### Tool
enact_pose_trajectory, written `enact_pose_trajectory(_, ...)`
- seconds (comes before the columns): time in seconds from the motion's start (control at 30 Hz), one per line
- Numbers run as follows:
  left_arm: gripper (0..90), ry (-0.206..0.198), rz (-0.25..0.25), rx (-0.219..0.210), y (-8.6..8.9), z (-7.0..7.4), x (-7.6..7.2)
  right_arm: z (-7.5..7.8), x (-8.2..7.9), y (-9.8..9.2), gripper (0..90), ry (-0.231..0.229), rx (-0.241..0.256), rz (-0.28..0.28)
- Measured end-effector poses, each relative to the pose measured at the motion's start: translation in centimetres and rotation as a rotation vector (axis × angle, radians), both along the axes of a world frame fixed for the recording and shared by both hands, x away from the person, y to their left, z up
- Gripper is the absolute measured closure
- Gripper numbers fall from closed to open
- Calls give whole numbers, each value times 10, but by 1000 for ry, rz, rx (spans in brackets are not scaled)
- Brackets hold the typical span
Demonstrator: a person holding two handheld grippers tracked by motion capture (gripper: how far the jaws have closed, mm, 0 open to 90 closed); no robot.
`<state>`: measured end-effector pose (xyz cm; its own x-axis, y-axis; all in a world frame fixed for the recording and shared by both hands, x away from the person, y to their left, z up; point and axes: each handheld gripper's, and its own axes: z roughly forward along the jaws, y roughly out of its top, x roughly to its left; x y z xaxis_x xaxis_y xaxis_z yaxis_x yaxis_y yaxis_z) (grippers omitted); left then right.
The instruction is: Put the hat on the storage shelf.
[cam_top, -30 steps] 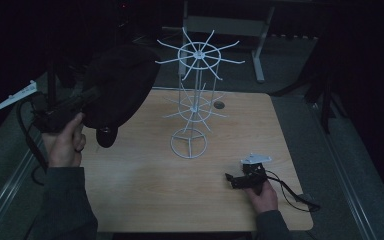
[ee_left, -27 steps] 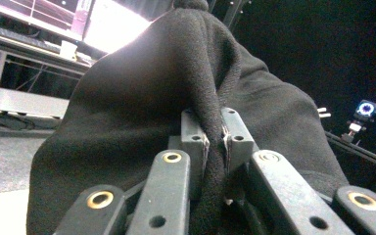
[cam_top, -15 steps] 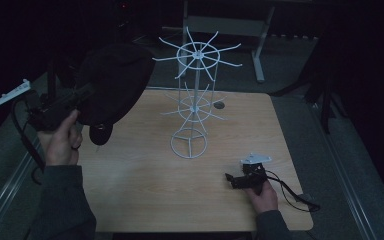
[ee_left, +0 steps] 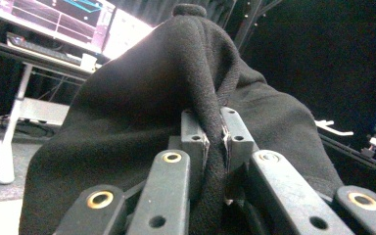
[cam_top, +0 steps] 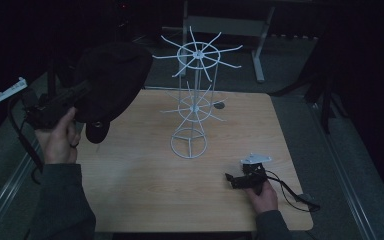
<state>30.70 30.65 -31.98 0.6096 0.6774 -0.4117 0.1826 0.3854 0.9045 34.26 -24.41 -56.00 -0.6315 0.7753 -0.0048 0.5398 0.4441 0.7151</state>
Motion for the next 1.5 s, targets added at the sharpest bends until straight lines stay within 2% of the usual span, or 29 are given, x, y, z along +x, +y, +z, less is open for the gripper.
enact_pose_trajectory(0.3,843,-20,17,-30,4,4,-3,0,0,0,109,1,0,0)
enact_pose_trajectory(0.67,843,-58,-23,-80,-1,13,2,0,0,0,109,0,-1,-1)
enact_pose_trajectory(1.07,843,-71,-77,-70,-17,18,10,0,0,0,109,0,0,0)
enact_pose_trajectory(1.5,843,-53,-140,-43,-40,17,22,0,0,0,109,0,1,0)
